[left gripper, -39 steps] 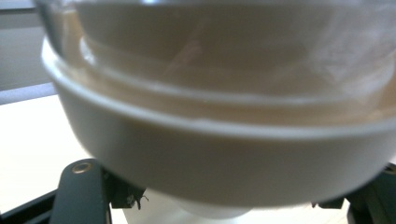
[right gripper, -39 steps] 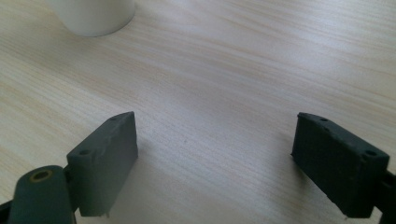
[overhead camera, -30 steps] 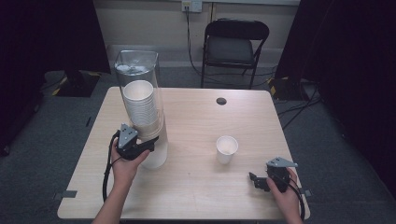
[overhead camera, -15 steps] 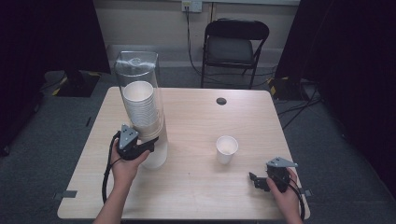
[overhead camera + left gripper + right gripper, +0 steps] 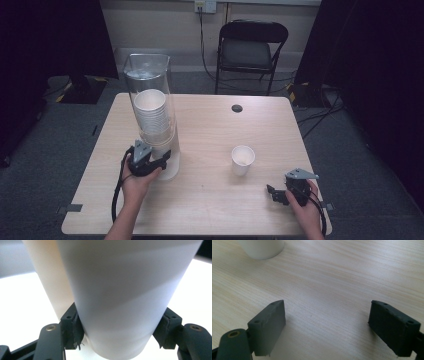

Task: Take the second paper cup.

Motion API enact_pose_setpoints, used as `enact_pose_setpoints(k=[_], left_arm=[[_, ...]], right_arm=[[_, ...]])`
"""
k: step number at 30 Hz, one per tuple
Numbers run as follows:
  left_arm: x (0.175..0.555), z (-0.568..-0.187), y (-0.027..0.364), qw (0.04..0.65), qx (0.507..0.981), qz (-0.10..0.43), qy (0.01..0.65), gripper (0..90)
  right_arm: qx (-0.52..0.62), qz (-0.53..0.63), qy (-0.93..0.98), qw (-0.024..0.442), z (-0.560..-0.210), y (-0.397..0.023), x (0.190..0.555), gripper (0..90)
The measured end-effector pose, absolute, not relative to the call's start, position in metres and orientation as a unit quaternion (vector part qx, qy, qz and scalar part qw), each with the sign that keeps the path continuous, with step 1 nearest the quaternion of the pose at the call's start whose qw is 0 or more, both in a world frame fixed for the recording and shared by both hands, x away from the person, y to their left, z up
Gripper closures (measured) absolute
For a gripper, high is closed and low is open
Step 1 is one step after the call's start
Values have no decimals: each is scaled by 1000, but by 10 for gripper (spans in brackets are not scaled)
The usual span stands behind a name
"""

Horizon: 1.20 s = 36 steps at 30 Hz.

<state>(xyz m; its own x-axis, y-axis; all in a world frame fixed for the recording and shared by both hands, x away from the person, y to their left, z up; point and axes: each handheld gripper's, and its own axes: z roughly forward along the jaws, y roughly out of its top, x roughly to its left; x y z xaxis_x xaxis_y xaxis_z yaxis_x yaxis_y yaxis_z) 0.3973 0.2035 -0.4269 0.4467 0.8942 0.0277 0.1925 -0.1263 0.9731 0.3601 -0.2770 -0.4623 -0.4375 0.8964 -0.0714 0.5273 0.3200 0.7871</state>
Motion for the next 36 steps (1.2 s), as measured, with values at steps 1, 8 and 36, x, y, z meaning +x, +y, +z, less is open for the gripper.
enact_pose_setpoints(k=[1, 8, 36], left_arm=[[396, -422, 203, 510, 686, 333, 397, 351], [397, -420, 206, 498, 701, 327, 392, 350], [391, -464, 195, 438, 733, 267, 446, 369]], right_arm=[[462, 356, 770, 260, -462, -277, 360, 134], [461, 355, 771, 259, -462, -277, 361, 126], [460, 355, 771, 259, -462, -277, 360, 122]])
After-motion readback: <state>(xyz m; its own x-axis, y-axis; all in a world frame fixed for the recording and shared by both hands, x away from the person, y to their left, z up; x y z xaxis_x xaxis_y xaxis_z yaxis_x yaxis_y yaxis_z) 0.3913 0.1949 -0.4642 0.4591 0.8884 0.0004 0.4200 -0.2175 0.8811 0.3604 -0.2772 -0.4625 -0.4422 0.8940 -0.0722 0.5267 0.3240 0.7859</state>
